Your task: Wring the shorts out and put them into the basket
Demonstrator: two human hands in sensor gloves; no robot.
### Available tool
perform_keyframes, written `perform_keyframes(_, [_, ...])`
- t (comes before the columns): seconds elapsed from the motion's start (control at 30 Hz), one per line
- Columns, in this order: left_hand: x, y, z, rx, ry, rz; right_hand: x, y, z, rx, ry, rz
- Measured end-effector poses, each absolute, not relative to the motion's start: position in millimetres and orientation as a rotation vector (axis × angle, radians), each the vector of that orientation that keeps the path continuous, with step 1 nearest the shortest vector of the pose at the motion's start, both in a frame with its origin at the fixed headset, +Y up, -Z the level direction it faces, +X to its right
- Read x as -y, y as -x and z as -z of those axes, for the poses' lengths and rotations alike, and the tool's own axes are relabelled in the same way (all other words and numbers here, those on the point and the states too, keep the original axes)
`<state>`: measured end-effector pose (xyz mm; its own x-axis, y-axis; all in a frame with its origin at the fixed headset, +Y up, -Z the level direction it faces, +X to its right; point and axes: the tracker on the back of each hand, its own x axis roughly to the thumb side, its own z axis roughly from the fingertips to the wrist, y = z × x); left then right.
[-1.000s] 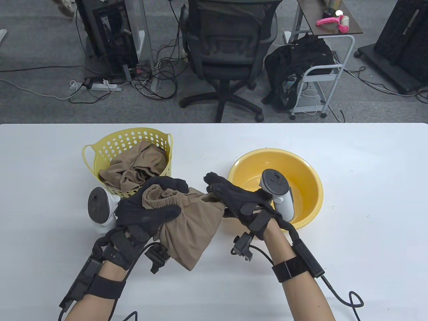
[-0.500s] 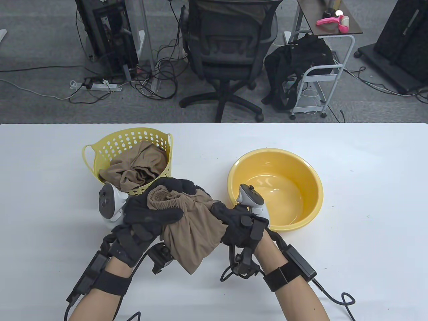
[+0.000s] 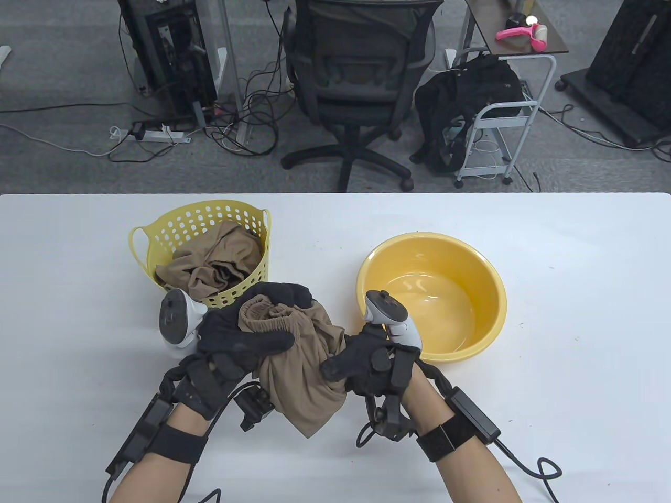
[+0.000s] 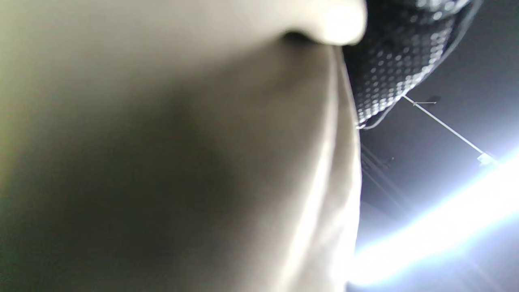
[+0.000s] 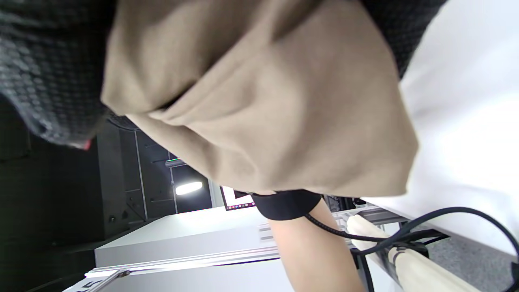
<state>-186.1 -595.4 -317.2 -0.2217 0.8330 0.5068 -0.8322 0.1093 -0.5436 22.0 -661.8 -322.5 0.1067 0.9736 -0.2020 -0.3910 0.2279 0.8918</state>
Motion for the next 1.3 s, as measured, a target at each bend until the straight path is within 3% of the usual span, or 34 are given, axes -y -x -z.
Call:
perform_keyframes(0.37, [599, 188, 317, 0.835, -0.026, -1.473, 651, -27, 323, -0.822, -0.758, -1.393])
perform_keyframes(0.8, [612, 193, 317, 0.647, -0.075, -1.343, 625, -33, 318, -0.405, -0.765, -1.962])
perform_keyframes(1.3, [625, 194, 315, 0.473, -0.090, -1.232, 617, -21, 307, -0.020, -0.762, -2.398])
